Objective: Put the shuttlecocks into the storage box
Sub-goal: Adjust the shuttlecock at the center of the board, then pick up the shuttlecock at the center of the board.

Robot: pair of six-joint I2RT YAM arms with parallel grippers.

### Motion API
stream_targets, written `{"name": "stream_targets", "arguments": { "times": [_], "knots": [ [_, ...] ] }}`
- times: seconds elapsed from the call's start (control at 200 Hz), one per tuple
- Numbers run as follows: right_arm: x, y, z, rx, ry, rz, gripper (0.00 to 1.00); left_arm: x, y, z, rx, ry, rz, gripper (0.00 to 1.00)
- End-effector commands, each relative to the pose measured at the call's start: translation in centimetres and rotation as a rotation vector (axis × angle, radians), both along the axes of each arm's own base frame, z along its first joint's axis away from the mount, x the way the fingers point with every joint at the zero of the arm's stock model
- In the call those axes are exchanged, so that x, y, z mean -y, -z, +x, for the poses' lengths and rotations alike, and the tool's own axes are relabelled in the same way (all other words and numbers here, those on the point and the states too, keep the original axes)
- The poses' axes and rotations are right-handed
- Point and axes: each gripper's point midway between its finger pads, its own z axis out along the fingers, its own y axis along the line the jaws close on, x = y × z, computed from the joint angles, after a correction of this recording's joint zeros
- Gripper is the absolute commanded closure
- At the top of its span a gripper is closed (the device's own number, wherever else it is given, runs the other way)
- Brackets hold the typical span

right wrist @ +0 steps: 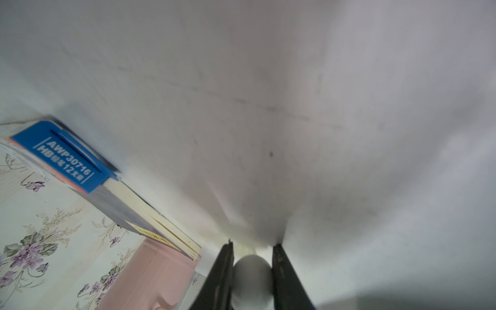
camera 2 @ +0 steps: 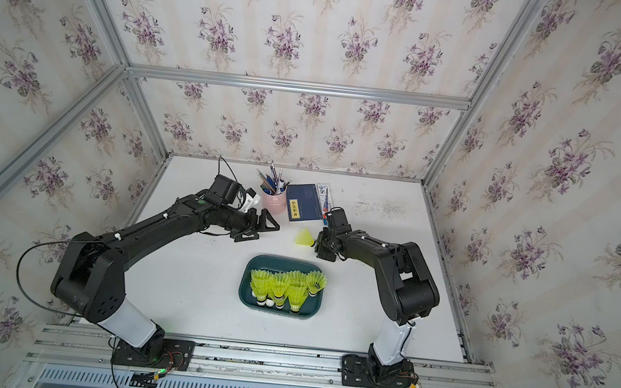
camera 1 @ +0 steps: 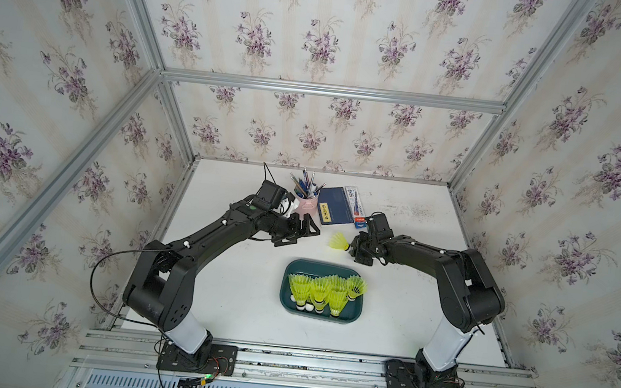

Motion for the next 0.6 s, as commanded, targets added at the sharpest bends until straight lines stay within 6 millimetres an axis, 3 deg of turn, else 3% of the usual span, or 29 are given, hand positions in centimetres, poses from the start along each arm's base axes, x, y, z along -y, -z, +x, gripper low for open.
{"name": "stream_targets", "arguments": {
  "times": [0.0, 0.17, 0.31, 0.415, 0.485, 0.594],
  "knots": [
    [0.1, -0.7, -0.4, -0.024, 0.035, 0.016, 0.56, 0.6, -0.3, 0.1, 0.027, 0.028, -0.019, 0.01],
    [0.7, -3.2, -0.7, 0.016, -0.041, -0.04, 0.37, 1.2, -0.5, -0.3, 0.037, 0.057, -0.013, 0.01],
    [2.3, -5.6, -0.4, 0.111, -0.222, -0.184, 0.36, 2.0, -0.4, -1.2, 0.044, 0.109, 0.005, 0.01],
    [3.4, -8.3, 2.2, 0.28, -0.544, -0.403, 0.38, 2.1, -0.3, -2.0, 0.044, 0.134, 0.017, 0.01],
    [3.2, -10.3, 4.0, 0.425, -0.868, -0.6, 0.4, 2.0, -0.6, -2.5, 0.052, 0.144, 0.024, 0.01],
    [3.7, -10.3, 3.0, 0.497, -1.301, -0.804, 0.4, 2.0, -1.1, -3.5, 0.074, 0.176, 0.031, 0.01]
  ]
}}
